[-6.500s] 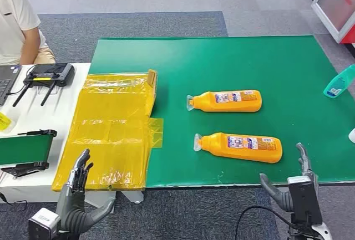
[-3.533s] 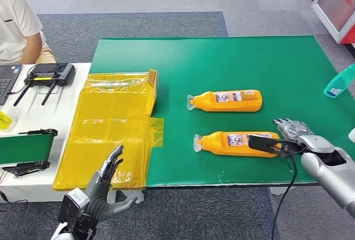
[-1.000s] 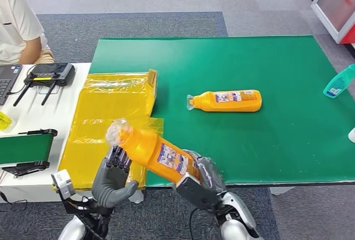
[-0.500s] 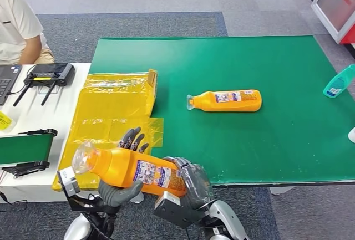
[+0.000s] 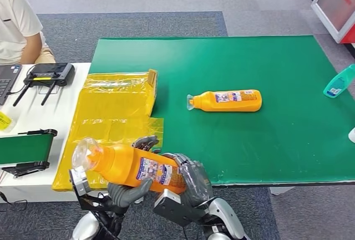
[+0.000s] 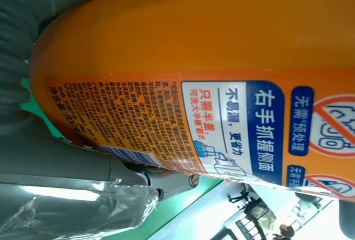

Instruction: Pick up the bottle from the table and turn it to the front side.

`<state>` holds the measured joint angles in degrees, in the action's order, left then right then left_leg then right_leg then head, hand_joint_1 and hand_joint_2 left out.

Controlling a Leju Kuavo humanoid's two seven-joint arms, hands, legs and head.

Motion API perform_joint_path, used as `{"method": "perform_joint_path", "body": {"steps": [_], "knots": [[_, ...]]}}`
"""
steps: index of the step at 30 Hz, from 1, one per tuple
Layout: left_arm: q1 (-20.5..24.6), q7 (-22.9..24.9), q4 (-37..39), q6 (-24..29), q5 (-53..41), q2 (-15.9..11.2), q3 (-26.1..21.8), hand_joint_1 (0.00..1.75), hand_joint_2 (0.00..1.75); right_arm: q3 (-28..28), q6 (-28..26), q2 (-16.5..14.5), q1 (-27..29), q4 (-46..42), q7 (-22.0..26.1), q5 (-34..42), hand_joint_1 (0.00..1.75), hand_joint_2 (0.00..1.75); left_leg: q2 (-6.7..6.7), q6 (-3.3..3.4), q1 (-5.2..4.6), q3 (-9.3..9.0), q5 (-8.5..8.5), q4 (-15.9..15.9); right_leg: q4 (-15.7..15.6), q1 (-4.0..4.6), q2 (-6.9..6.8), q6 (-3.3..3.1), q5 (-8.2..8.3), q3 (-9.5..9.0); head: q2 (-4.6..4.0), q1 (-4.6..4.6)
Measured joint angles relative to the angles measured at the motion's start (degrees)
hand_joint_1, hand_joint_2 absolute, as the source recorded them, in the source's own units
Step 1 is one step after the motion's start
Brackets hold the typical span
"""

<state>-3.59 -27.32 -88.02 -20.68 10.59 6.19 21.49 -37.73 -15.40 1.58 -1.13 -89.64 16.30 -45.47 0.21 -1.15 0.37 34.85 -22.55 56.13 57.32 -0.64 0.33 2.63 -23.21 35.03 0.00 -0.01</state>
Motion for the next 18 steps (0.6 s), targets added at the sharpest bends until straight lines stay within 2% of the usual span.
{"method": "perform_joint_path", "body": {"steps": [12,13,16,17,18], "knots": [[1.1,-0.6,1.0,0.5,-0.6,-0.1,0.5,1.75,1.75,0.1,0.0,0.3,0.0,-0.1,0.3,0.8,1.75,1.75,0.00,0.00,0.00,0.00,0.00,0.0,0.0,0.00,0.00,0.00,0.00,-0.01,0.00,0.00],[1.2,-0.6,1.0,0.5,-0.6,-0.1,0.6,1.75,1.75,0.1,0.0,0.3,0.0,-0.1,0.3,0.8,1.39,1.75,0.00,0.00,0.00,0.00,0.00,0.0,0.0,0.00,0.00,0.00,0.00,-0.01,0.00,0.00],[1.2,-0.7,1.1,1.2,-0.9,-0.1,0.6,1.75,1.75,0.1,0.2,0.3,-0.1,-0.1,0.2,1.4,0.08,1.75,0.00,0.00,0.00,0.00,0.00,0.0,0.0,0.00,0.00,0.00,0.00,-0.01,0.00,0.01],[1.2,-0.9,1.1,2.2,-1.6,-0.1,0.6,1.75,1.75,0.2,0.5,0.4,0.0,-0.1,0.1,2.0,0.00,1.75,0.00,0.00,0.00,0.00,0.00,0.0,0.0,0.00,0.00,0.00,0.00,-0.01,0.00,0.00],[1.1,-1.1,1.1,3.8,-2.8,-0.1,0.7,1.75,1.75,0.3,0.9,0.4,0.0,-0.1,0.1,3.0,0.00,1.75,0.00,0.00,0.00,0.00,0.00,0.0,0.0,0.00,0.00,0.00,0.00,-0.01,0.00,0.00]]}}
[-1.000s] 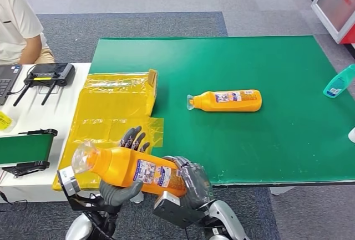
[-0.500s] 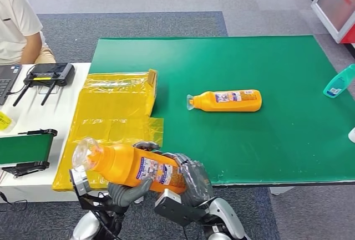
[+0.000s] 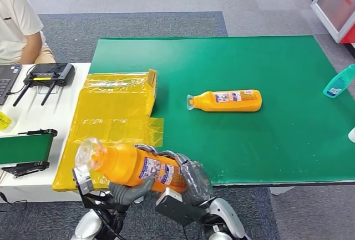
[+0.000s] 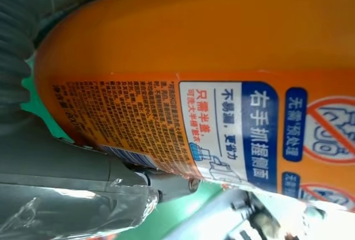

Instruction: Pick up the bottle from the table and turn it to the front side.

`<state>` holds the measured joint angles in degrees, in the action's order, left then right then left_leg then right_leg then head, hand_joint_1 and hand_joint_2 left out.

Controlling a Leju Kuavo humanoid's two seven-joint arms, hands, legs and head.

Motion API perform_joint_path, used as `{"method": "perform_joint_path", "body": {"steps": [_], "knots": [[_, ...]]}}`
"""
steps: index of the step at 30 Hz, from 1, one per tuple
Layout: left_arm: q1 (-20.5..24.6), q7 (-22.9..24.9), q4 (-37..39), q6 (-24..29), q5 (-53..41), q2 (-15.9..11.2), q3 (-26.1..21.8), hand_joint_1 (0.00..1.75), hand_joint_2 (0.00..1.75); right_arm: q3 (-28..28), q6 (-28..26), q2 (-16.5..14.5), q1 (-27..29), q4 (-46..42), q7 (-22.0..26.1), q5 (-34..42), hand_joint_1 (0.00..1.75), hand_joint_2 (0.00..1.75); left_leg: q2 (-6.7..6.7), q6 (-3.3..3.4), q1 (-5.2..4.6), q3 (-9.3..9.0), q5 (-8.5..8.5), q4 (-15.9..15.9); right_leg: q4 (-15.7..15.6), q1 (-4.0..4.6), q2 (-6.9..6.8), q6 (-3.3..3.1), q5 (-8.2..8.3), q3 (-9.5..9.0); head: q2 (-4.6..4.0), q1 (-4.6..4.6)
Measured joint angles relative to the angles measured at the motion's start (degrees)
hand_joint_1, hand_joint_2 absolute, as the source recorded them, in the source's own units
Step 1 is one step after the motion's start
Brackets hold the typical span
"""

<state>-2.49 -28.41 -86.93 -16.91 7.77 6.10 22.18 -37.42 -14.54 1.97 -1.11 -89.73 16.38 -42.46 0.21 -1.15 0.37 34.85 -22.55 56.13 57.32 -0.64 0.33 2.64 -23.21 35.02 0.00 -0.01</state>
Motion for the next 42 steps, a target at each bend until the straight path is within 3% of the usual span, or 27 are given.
{"method": "perform_joint_path", "body": {"steps": [7,12,17,24,32,37,42], "knots": [[-1.0,-0.4,-2.1,20.0,-13.0,0.1,0.3,1.75,1.75,5.0,7.1,0.1,4.9,-2.2,6.3,21.9,0.00,1.75,0.01,0.01,0.00,0.04,-0.04,0.0,0.0,0.00,0.00,0.01,-0.01,0.02,0.00,0.00],[-0.9,5.7,-2.9,42.8,-36.4,-0.3,-0.4,1.75,1.75,8.4,8.1,0.1,7.3,-4.9,5.1,25.4,0.00,1.75,0.00,-0.01,0.00,0.04,-0.04,0.0,0.0,0.00,0.00,0.01,-0.02,0.04,0.00,0.00],[3.1,12.7,1.3,51.7,-53.7,-0.4,-0.8,1.75,1.75,9.3,8.3,0.0,8.4,-5.1,5.4,27.1,0.00,1.75,0.01,0.01,0.00,0.03,0.01,0.0,0.0,-0.01,0.00,0.01,0.03,0.04,0.00,0.00],[11.2,21.5,8.7,54.5,-70.4,-1.4,-0.9,1.75,1.75,9.7,10.2,0.0,9.1,-5.0,7.3,29.2,0.00,1.75,0.01,0.01,0.00,0.04,0.06,0.0,0.0,-0.01,0.00,0.03,0.08,0.03,0.00,0.00],[21.0,27.5,21.2,52.0,-80.6,-4.8,-1.3,1.75,1.75,9.6,13.6,-0.4,6.2,-3.0,7.6,30.4,0.00,1.75,0.00,0.00,0.00,0.03,0.16,0.0,0.0,0.01,0.00,0.01,0.12,0.03,0.00,0.00],[24.3,28.5,28.6,51.9,-82.0,-5.3,-1.2,1.75,1.75,9.5,14.1,-1.0,4.7,-1.6,7.6,30.8,0.00,1.75,0.00,0.01,0.00,0.05,0.16,0.0,0.0,0.00,0.00,0.03,0.14,0.04,0.00,-0.01],[29.1,33.1,37.4,49.9,-88.4,-5.0,0.1,1.75,1.75,9.0,15.2,-1.3,2.7,-0.2,7.1,31.8,0.00,1.75,0.00,0.02,-0.01,0.07,0.17,0.0,0.0,-0.01,0.00,0.05,0.15,0.06,0.00,0.00]]}}
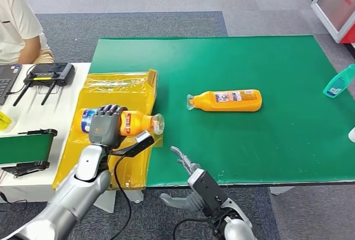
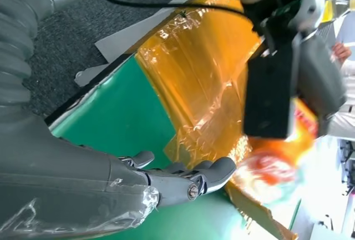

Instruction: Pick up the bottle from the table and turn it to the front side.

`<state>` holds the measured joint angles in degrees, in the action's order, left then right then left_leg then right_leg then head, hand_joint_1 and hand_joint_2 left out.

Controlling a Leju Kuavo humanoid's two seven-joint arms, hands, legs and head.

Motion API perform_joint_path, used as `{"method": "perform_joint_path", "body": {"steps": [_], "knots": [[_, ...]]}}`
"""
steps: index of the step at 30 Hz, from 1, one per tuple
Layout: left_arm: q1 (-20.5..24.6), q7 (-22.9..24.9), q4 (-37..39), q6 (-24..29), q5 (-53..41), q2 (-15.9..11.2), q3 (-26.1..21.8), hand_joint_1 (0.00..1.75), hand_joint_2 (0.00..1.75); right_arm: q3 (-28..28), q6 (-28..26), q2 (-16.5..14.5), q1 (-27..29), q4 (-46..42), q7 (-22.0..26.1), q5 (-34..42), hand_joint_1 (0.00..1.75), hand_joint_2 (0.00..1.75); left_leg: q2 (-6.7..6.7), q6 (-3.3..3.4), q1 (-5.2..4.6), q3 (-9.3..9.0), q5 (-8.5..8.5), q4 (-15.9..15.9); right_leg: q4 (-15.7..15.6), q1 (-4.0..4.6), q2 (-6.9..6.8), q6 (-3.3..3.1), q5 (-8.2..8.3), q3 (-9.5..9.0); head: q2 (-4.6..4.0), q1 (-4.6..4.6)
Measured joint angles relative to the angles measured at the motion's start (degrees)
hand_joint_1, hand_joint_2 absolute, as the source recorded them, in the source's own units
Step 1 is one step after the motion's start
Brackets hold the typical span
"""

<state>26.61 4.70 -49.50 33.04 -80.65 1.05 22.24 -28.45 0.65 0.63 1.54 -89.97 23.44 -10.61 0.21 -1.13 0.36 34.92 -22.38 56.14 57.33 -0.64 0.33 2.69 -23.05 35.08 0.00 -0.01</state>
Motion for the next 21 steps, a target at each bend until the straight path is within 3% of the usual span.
{"method": "perform_joint_path", "body": {"steps": [6,11,21], "knots": [[5.3,-0.4,9.2,-1.1,-1.5,1.9,2.3,1.75,1.75,-1.2,0.4,-0.7,-1.7,0.6,-0.5,0.8,0.00,1.75,0.00,0.03,0.00,0.00,0.04,0.0,0.0,0.00,0.01,0.01,0.02,-0.02,0.00,0.00],[6.7,-0.9,12.5,-1.7,-0.8,2.9,3.1,1.75,1.75,-2.2,0.3,-1.0,-2.3,0.6,-0.4,1.1,0.00,1.75,0.00,0.02,0.00,0.02,0.04,0.0,0.0,0.00,0.00,0.01,0.02,0.01,0.00,0.00],[8.5,-2.7,16.2,-7.8,5.4,4.6,3.7,1.75,1.75,-2.3,-0.9,-2.0,-2.2,-1.3,0.7,5.0,0.00,1.75,0.00,0.03,0.00,0.04,0.04,0.0,0.0,0.00,0.00,0.02,0.02,0.02,0.00,0.00]]}}
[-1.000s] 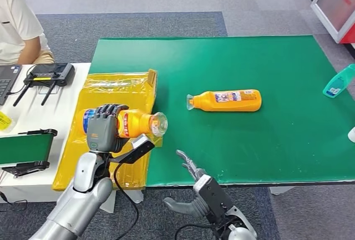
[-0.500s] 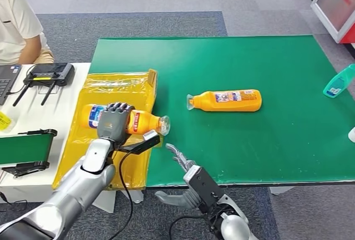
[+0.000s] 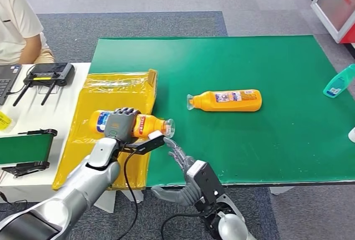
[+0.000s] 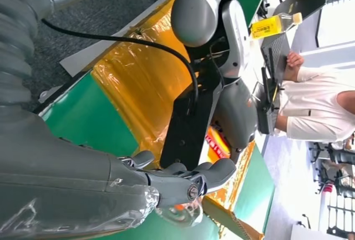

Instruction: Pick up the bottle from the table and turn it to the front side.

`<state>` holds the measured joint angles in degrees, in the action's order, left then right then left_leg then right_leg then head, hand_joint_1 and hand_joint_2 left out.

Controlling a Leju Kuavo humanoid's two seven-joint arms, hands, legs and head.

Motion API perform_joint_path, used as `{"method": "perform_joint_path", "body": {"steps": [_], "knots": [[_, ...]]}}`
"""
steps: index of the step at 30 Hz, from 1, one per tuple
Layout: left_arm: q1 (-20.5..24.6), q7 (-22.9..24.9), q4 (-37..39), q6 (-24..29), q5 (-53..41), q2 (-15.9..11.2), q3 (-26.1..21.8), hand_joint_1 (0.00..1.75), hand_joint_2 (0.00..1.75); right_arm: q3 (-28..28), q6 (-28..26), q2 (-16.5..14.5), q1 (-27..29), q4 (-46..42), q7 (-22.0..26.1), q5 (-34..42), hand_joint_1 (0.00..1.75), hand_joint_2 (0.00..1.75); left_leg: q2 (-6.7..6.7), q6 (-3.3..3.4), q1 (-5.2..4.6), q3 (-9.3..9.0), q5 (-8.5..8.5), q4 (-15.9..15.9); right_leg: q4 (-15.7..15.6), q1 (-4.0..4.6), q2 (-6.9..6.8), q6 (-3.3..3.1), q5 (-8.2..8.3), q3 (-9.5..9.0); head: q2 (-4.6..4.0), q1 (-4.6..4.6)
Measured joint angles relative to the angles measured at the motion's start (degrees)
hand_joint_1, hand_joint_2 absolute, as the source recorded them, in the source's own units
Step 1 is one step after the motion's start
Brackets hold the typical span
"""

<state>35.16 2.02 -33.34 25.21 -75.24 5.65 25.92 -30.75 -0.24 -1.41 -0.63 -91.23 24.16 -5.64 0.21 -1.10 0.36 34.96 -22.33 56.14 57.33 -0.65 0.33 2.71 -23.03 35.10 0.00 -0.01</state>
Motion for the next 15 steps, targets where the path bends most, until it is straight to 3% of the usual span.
{"method": "perform_joint_path", "body": {"steps": [9,10,13,14,15], "knots": [[0.6,-0.5,1.7,-3.2,2.8,1.3,0.1,1.75,1.75,0.4,-0.8,0.0,0.7,-1.0,0.5,1.7,0.00,1.75,0.00,0.00,0.00,0.01,-0.01,0.0,0.0,0.00,0.00,0.00,0.00,0.02,0.00,0.01],[0.6,-0.5,1.8,-3.2,2.9,1.3,0.1,1.55,1.75,0.4,-0.8,0.0,0.8,-1.1,0.5,1.7,0.00,1.75,0.00,0.00,0.00,0.01,-0.01,0.0,0.0,0.00,0.00,0.00,0.00,0.02,0.00,0.01],[0.6,-0.1,2.2,-3.2,3.6,1.4,0.2,0.24,1.75,0.6,-0.8,0.0,1.1,-1.3,0.5,1.7,0.00,1.75,0.00,0.00,0.00,0.01,-0.01,0.0,0.0,0.00,0.00,0.00,0.00,0.01,0.00,0.01],[0.6,0.1,2.4,-3.3,3.9,1.4,0.2,0.00,1.75,0.6,-0.7,0.0,1.3,-1.3,0.6,1.7,0.00,1.75,0.00,0.00,0.00,0.01,-0.01,0.0,0.0,0.00,0.00,0.00,0.00,0.01,0.00,0.01],[0.6,0.2,2.6,-3.6,4.2,1.4,0.2,0.00,1.75,0.7,-0.6,0.0,1.5,-1.4,0.6,1.7,0.00,1.75,0.00,0.00,0.00,0.01,-0.01,0.0,0.0,0.00,0.00,0.00,0.00,0.01,0.00,0.01]]}}
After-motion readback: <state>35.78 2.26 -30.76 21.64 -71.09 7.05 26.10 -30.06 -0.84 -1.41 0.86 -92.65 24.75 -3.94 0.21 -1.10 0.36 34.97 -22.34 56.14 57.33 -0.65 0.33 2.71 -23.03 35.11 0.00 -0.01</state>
